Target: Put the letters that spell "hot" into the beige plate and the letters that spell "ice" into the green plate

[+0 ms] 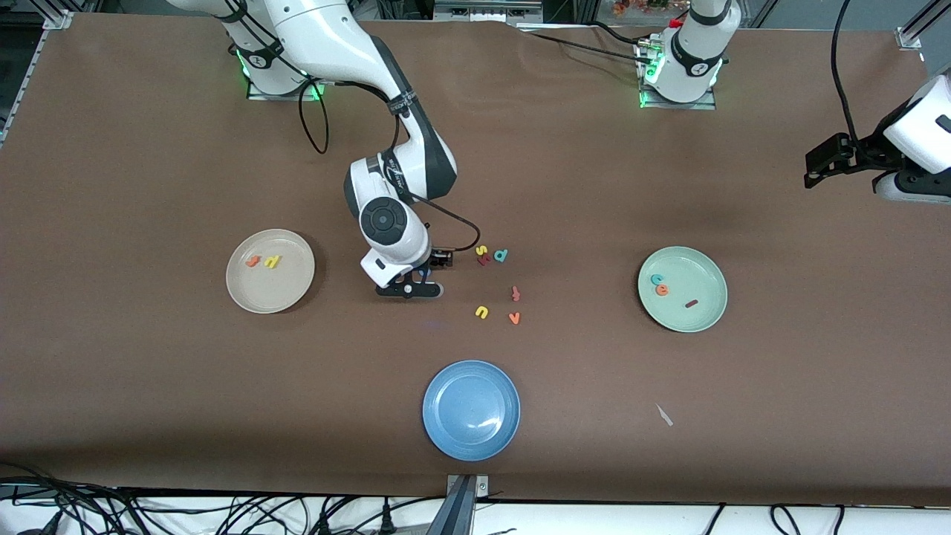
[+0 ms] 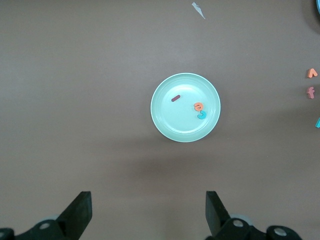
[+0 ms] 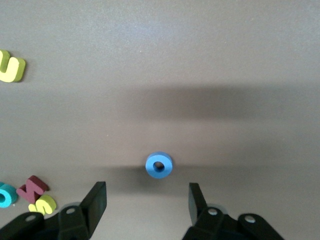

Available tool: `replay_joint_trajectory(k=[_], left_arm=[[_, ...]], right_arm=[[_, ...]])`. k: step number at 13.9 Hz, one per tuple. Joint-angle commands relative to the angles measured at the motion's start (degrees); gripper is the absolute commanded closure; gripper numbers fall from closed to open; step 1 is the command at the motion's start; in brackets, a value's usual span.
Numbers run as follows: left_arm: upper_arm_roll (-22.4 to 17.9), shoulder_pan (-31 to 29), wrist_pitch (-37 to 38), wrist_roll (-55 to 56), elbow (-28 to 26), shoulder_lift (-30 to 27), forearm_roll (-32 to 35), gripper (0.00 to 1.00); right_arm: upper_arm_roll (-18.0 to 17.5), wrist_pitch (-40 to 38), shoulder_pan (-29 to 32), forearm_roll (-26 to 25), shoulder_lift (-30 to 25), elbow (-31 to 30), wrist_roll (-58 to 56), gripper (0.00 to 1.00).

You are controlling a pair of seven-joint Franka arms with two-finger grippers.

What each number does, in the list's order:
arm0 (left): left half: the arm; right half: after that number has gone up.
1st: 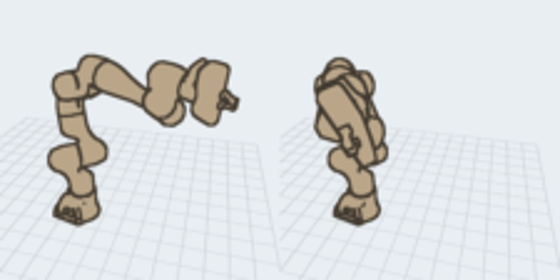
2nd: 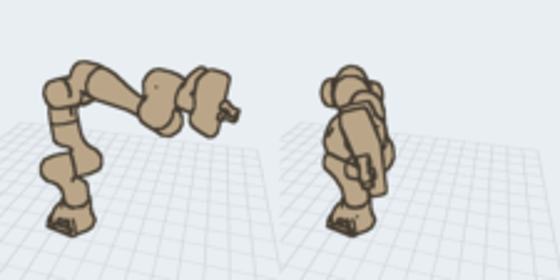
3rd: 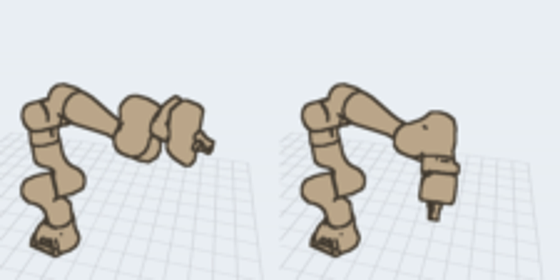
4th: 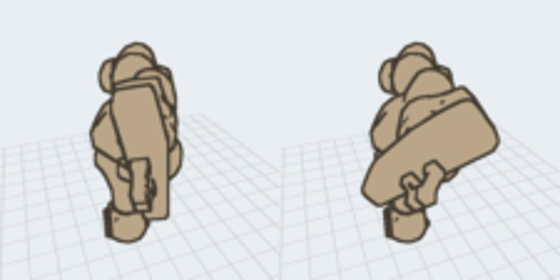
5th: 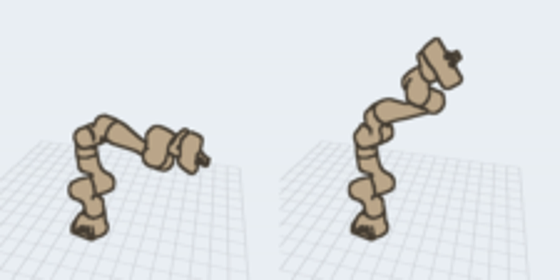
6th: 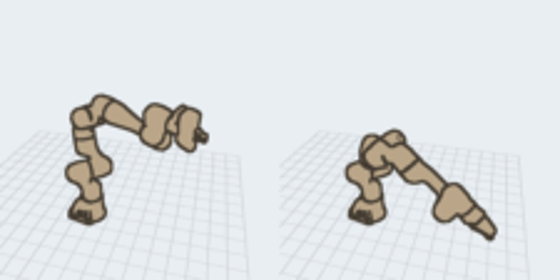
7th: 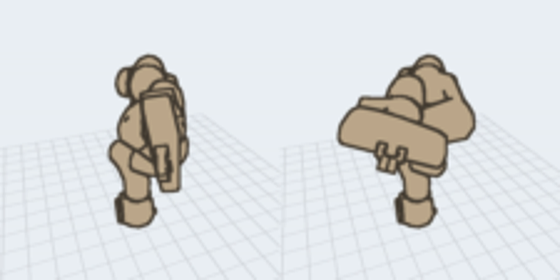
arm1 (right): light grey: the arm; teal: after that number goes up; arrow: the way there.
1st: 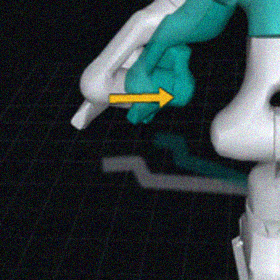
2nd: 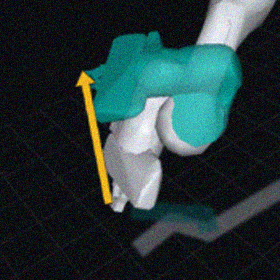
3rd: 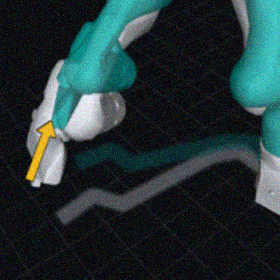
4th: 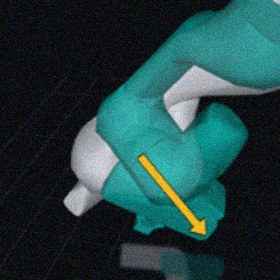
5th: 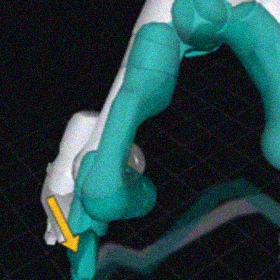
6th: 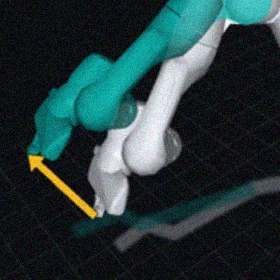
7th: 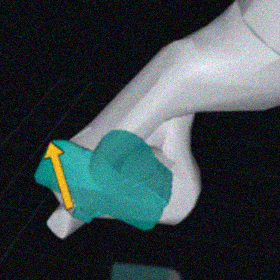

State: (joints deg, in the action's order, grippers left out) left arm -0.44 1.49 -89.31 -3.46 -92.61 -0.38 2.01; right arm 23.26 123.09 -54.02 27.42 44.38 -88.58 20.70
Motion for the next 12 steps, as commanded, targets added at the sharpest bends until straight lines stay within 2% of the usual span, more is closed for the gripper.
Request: replay_joint_trajectory(k=[1,12], left_arm=[[0.0,0.0,1.3,-0.9,1.7,0.6,0.4,0.0],[0.0,0.0,1.3,-0.9,1.7,0.6,0.4,0.0]], right_arm=[[-0.1,-0.1,0.7,0.4,0.7,0.7,-2.3,0.25],[-0.4,3.0,1.1,1.2,3.3,0.8,-2.8,0.26]])
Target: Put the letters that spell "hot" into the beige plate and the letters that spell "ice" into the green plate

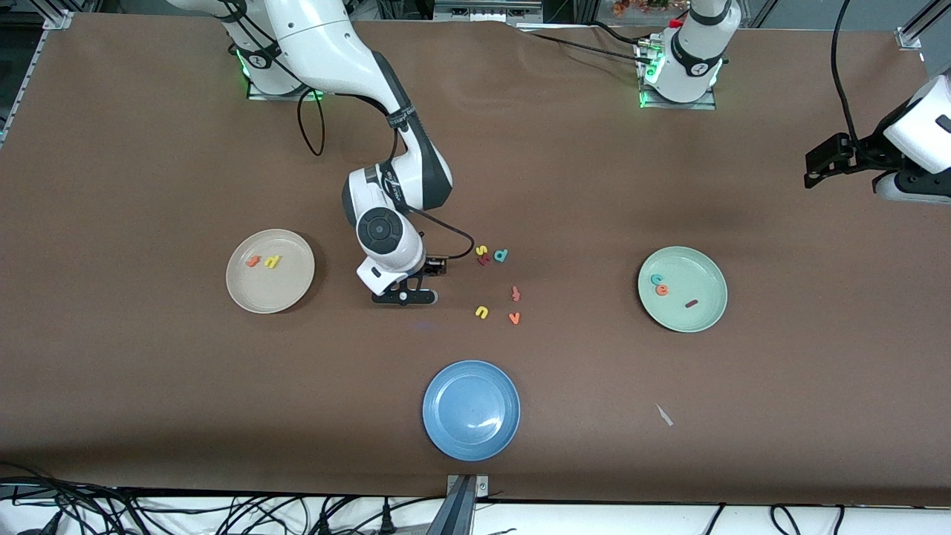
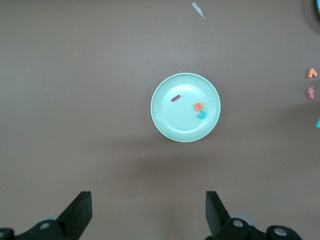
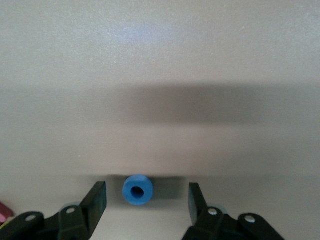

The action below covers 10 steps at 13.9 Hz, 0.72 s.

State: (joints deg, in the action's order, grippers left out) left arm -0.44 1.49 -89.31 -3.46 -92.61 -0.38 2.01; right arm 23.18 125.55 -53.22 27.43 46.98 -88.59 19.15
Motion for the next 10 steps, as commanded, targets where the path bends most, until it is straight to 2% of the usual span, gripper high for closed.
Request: replay_joint_trajectory(k=[1,8,10], left_arm=[[0.0,0.0,1.3,-0.9,1.7,0.6,0.4,0.0],[0.0,-0.3,1.4,-1.0,1.6,0.6,0.4,0.0],[0.0,-0.4,1.6,-1.0,1.6,0.6,0.0,0.0]], right_arm=[[-0.4,1.4,0.3,1.3,1.1,0.9,-1.0,0.26],[-0.6,2.7,-0.1,3.0,1.4,0.8,-0.9,0.26],[-0.6,2.7,-0.5,3.1,1.4,0.6,-0.8,0.3]])
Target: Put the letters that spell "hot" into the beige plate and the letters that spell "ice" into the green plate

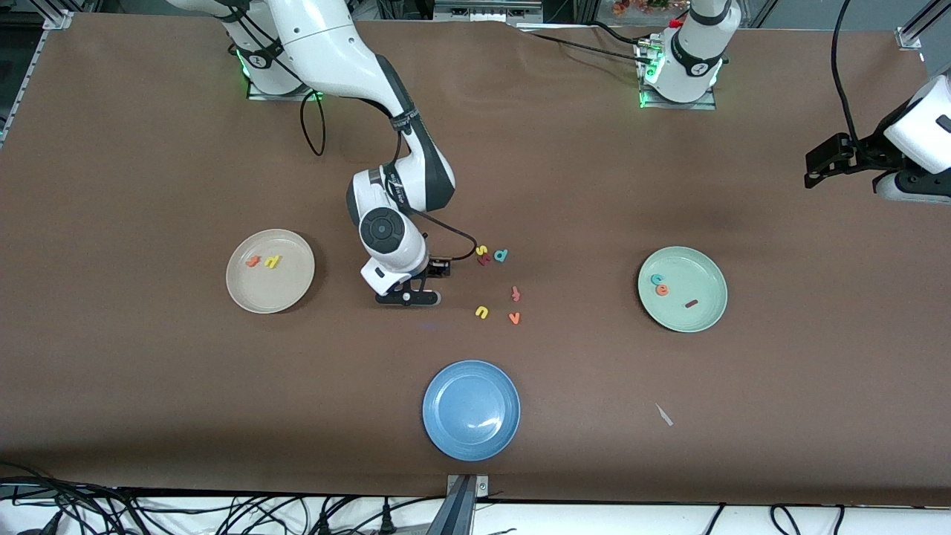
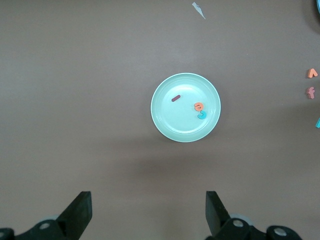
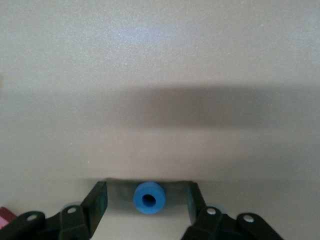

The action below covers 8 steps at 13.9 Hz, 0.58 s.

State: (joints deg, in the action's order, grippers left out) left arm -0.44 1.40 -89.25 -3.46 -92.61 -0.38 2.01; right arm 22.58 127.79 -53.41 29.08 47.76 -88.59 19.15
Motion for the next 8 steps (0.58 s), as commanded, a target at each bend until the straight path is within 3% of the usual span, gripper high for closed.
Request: replay_joint_trajectory(k=[1,8], left_arm=[[0.0,-0.4,1.7,-1.0,1.6,0.6,-0.1,0.0],[0.0,-0.4,1.7,-1.0,1.7,0.6,-0.1,0.0]], right_arm=[[0.0,0.4,-0.5,1.4,0.7,0.6,-0.7,0.32],[0.0,0.4,-0.5,1.5,0.7,0.1,-1.0,0.47]])
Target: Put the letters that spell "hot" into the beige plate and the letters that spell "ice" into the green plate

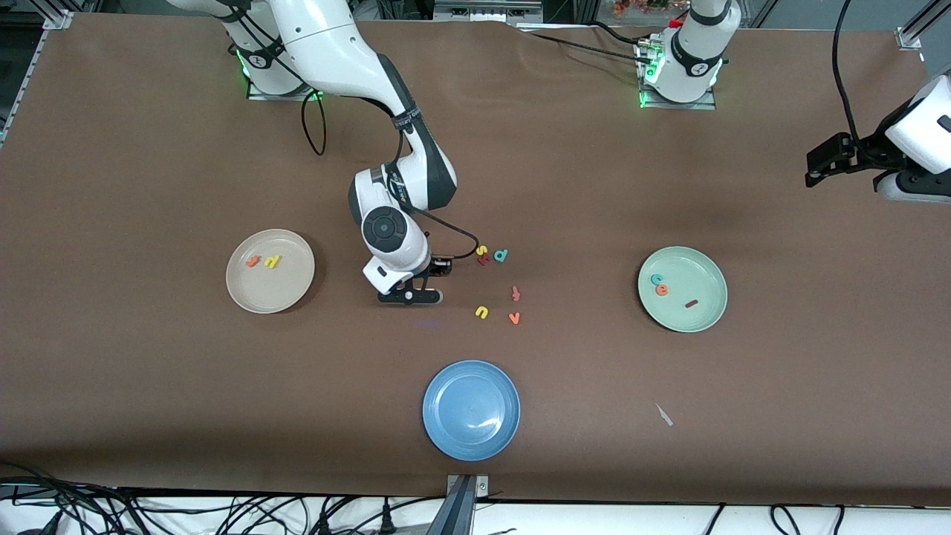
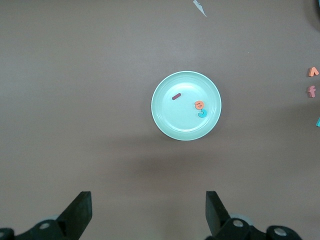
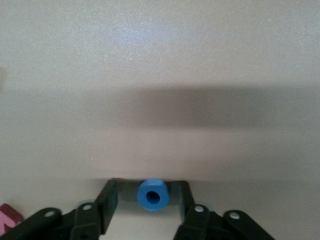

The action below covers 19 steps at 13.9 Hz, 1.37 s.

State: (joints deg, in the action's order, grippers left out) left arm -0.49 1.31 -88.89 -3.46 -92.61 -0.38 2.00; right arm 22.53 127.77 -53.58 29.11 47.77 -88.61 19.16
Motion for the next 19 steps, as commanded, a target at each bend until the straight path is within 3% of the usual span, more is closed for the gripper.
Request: replay_joint_trajectory(k=[1,6,19], left_arm=[[0.1,-0.3,1.4,-1.0,1.7,0.6,-0.1,0.0],[0.1,-0.3,1.4,-1.0,1.7,0.6,-0.1,0.0],[0.1,-0.3,1.4,-1.0,1.7,0.6,-0.1,0.0]], right_arm=[[0.1,0.5,-0.3,1.5,0.7,0.1,-1.1,0.5],[0.0,0.5,-0.3,1.5,0.7,0.0,-1.1,0.62],[0.0,0.5,-0.3,1.4,0.8,0.2,-0.8,0.72]])
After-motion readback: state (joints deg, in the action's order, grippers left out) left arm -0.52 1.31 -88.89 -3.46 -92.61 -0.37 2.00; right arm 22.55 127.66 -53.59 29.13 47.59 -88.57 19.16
